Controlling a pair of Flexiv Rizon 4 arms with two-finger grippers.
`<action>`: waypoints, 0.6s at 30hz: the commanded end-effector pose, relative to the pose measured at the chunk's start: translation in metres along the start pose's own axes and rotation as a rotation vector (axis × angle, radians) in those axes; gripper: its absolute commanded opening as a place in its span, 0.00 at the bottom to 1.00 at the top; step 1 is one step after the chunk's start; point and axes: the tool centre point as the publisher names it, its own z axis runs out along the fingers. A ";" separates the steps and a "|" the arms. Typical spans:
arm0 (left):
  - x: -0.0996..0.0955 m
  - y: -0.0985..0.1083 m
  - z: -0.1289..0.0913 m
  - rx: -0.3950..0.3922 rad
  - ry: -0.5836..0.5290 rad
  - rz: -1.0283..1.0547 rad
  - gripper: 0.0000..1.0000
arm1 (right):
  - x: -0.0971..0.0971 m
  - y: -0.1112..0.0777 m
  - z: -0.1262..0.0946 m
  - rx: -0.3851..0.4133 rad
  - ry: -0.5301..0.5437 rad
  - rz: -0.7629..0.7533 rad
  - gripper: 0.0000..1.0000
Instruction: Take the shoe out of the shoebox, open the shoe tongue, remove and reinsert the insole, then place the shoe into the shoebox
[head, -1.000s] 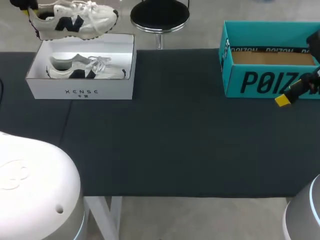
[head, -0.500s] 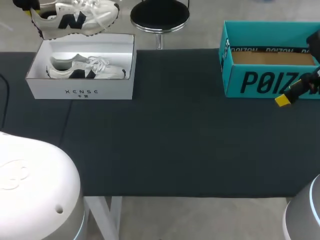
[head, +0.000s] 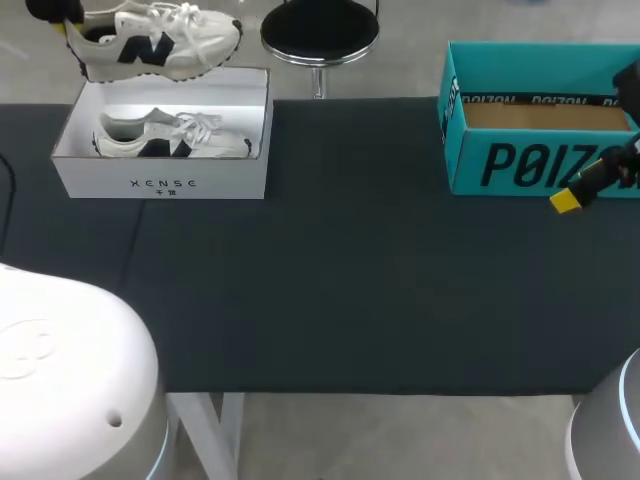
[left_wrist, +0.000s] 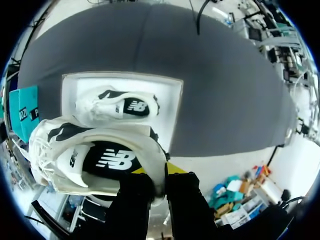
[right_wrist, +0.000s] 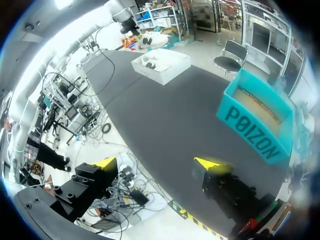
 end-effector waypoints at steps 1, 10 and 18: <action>0.004 0.013 0.013 0.014 0.001 0.013 0.00 | -0.001 0.002 0.001 0.004 0.002 0.000 1.00; 0.012 0.041 0.038 0.014 0.013 0.057 0.00 | -0.001 0.002 0.001 0.004 0.002 0.000 1.00; 0.007 0.058 0.061 0.021 0.012 0.063 0.00 | -0.001 0.002 0.001 0.004 0.002 0.000 1.00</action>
